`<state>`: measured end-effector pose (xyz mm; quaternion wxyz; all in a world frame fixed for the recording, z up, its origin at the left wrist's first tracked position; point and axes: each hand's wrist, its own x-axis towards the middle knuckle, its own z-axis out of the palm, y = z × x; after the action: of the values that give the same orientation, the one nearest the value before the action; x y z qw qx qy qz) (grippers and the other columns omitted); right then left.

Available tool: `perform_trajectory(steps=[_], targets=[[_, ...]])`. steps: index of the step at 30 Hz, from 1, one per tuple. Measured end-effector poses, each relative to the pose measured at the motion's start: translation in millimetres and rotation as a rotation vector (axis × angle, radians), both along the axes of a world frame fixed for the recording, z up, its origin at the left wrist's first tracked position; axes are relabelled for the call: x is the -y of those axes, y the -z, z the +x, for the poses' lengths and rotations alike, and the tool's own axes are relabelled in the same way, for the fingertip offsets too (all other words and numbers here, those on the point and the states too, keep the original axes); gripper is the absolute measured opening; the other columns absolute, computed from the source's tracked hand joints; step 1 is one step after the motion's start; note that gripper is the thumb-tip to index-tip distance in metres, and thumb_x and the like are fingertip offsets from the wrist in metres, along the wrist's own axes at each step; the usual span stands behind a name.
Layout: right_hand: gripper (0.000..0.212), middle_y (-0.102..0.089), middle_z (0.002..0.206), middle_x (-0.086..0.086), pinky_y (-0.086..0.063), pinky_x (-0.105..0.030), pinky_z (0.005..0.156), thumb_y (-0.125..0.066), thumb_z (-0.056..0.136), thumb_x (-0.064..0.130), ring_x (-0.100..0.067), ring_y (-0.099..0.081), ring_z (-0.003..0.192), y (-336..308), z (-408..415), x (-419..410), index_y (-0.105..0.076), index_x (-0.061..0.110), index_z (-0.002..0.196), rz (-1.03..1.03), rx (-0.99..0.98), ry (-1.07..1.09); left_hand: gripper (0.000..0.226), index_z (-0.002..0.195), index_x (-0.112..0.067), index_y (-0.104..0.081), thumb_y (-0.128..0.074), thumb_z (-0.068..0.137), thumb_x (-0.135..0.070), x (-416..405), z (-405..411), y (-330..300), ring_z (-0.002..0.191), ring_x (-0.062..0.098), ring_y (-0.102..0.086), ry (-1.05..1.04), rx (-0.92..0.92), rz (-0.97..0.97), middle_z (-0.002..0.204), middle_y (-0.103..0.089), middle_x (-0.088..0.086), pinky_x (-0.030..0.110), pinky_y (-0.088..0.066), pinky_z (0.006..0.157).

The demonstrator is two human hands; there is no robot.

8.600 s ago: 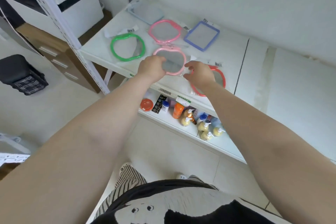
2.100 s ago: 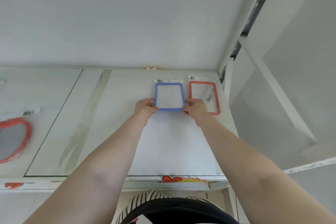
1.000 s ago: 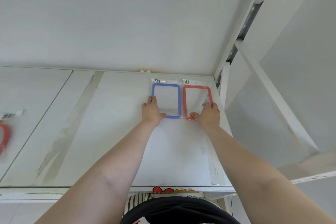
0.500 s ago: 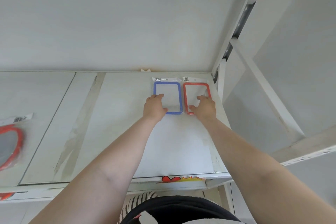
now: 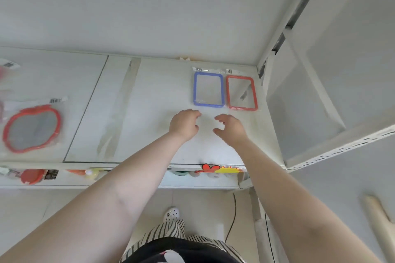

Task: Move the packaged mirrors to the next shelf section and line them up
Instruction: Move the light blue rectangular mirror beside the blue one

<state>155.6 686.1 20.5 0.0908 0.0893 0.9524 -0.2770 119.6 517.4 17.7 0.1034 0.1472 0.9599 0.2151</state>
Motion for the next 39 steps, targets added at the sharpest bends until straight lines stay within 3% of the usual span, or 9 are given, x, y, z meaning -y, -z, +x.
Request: perform_trajectory(steps=[10,17,24,39], targets=[[0.040,-0.062,0.122,0.000,-0.048,-0.031,0.090,-0.063,0.086,0.021,-0.018,-0.059,0.109,13,104,54,-0.059,0.020,0.126,-0.113,-0.027,-0.120,0.048,0.129,-0.022,-0.057,-0.057,0.083,-0.007,74,130,2,0.116,0.021,-0.058,-0.199,-0.015,0.039,0.124,-0.063,-0.002,0.030,-0.047,0.094],[0.041,-0.060,0.125,-0.007,-0.044,-0.033,0.097,-0.064,0.085,0.021,-0.026,-0.052,0.119,32,164,115,-0.059,0.015,0.125,-0.096,-0.048,-0.258,0.048,0.129,-0.023,-0.057,-0.060,0.082,-0.012,130,220,19,0.118,0.021,-0.058,-0.350,0.082,0.022,0.127,-0.064,-0.003,0.032,-0.048,0.096],[0.043,-0.061,0.125,-0.009,-0.044,-0.039,0.099,-0.064,0.085,0.026,-0.027,-0.053,0.119,33,191,190,-0.058,0.013,0.126,-0.059,-0.005,-0.373,0.047,0.128,-0.022,-0.058,-0.063,0.082,-0.014,196,255,21,0.117,0.024,-0.059,-0.413,0.116,0.029,0.125,-0.065,-0.002,0.036,-0.049,0.096],[0.046,-0.062,0.125,-0.005,-0.045,-0.032,0.094,-0.067,0.083,0.028,-0.025,-0.055,0.118,45,244,467,-0.058,0.020,0.128,0.027,0.066,-0.467,0.049,0.131,-0.019,-0.056,-0.062,0.083,-0.014,483,336,33,0.120,0.023,-0.057,-0.566,0.173,0.114,0.128,-0.063,0.003,0.035,-0.045,0.102]])
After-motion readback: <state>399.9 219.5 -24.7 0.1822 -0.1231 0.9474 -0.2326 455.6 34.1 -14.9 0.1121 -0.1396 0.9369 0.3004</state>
